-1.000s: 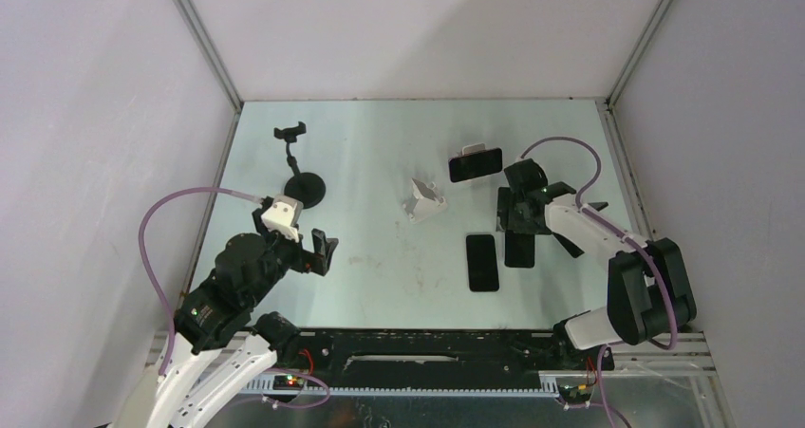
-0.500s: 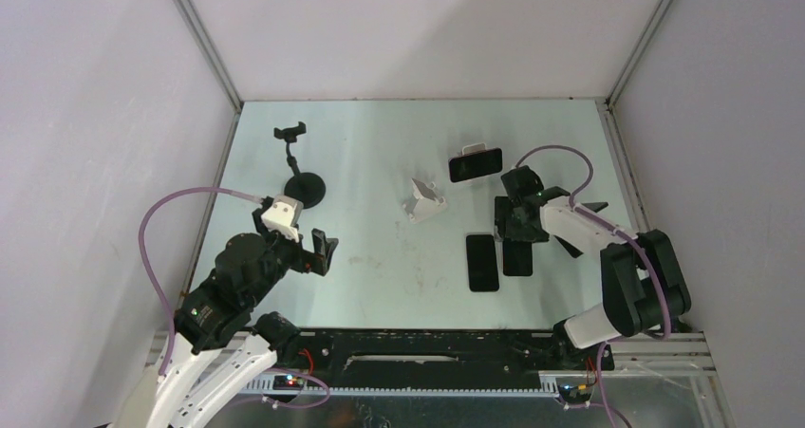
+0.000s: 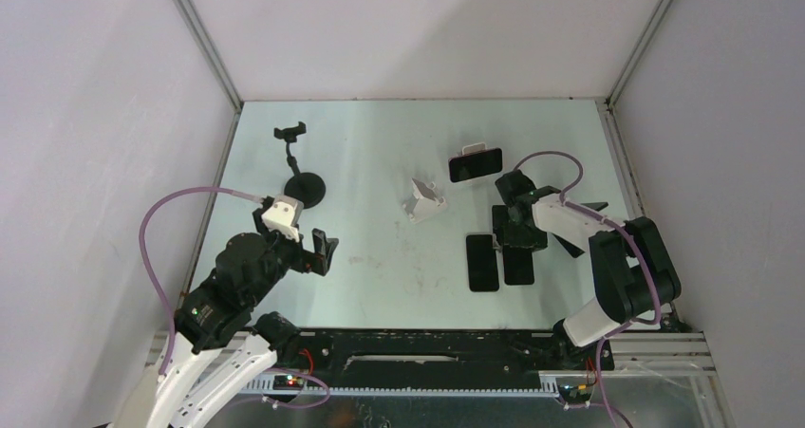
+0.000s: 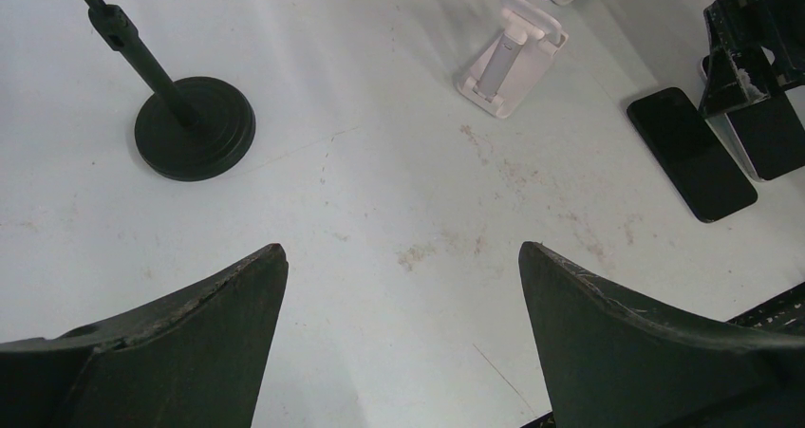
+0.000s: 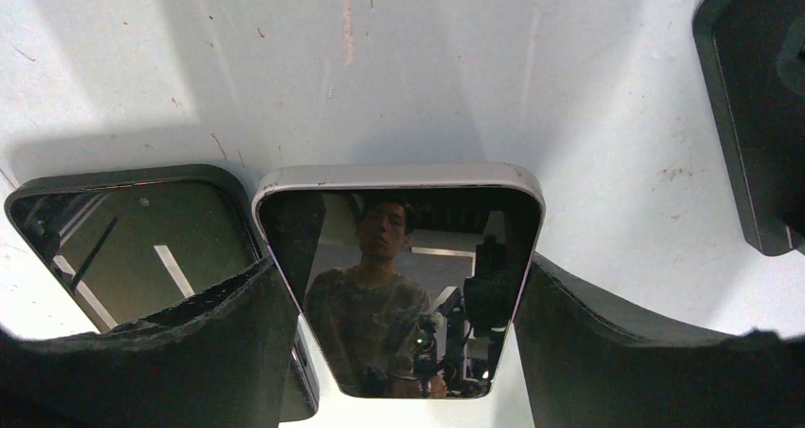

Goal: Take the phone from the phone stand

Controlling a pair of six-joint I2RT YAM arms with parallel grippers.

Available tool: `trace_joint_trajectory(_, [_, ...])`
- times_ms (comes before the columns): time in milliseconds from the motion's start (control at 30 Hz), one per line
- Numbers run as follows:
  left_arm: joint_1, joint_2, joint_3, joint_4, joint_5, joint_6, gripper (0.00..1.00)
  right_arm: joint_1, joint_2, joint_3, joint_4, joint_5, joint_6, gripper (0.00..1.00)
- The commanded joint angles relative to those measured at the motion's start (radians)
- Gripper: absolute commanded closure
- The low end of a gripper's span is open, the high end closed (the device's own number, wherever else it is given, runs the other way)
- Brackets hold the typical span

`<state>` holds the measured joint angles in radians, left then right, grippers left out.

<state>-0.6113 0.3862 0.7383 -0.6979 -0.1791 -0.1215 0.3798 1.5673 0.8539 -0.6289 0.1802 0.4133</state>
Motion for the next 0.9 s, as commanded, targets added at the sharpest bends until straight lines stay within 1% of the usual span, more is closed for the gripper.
trace_joint_trajectory(0, [-0.004,0.01,-0.003,0.032,0.01,0.02,0.0,0.009,0.029,-0.003,-0.036,-0.01,0.002,0.51])
trace_joint_trajectory(133, [-0.004,0.008,-0.002,0.032,0.01,0.02,0.0,0.01,0.03,-0.003,-0.048,-0.028,0.0,0.44])
trace_joint_trajectory(167, [-0.004,0.008,-0.002,0.032,0.01,0.02,0.0,0.011,0.03,-0.003,-0.05,-0.036,-0.002,0.38])
trace_joint_trajectory(200, [-0.004,0.008,-0.002,0.032,0.009,0.019,0.0,0.011,0.027,-0.003,-0.051,-0.039,-0.003,0.36])
trace_joint_trajectory(233, [-0.004,0.006,-0.002,0.032,0.009,0.02,0.0,0.013,0.027,-0.003,-0.053,-0.044,-0.005,0.3])
trace_joint_trajectory(300, [-0.004,0.007,-0.002,0.031,0.008,0.02,0.0,0.018,0.027,-0.004,-0.057,-0.048,-0.007,0.26])
trace_joint_trajectory(533, [-0.005,0.005,-0.002,0.031,0.01,0.02,0.0,0.026,0.036,-0.003,-0.077,-0.034,-0.007,0.23])
trace_joint_trajectory(600, [-0.004,0.006,-0.002,0.031,0.011,0.02,0.0,0.028,0.034,-0.003,-0.078,-0.033,-0.008,0.21])
trace_joint_trajectory(733, [-0.004,0.003,-0.001,0.03,0.01,0.02,0.0,0.029,0.031,-0.003,-0.079,-0.038,-0.008,0.13])
trace_joint_trajectory(867, [-0.004,0.003,-0.003,0.029,0.009,0.02,0.0,0.03,0.028,-0.003,-0.081,-0.037,-0.008,0.11])
